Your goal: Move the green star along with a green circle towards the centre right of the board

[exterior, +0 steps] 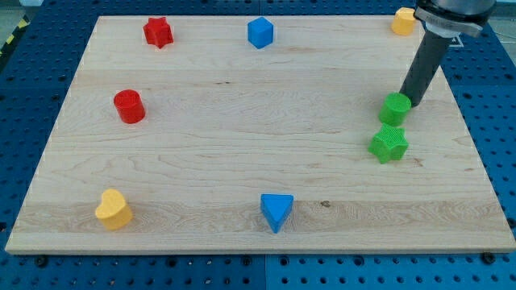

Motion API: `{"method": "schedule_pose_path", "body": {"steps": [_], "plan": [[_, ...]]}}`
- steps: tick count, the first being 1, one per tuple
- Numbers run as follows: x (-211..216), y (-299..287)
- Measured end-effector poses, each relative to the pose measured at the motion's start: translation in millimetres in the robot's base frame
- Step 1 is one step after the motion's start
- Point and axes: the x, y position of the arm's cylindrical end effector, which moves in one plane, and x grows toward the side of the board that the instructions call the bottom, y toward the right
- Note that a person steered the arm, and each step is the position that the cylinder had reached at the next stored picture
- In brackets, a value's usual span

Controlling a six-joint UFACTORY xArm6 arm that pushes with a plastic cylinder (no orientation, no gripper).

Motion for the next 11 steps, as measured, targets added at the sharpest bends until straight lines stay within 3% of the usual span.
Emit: {"method": "schedule_pose_path", "body": {"steps": [4,5,6,7,11], "plan": [[40,4],[60,24],[97,15],[108,-3],[100,-34]]}}
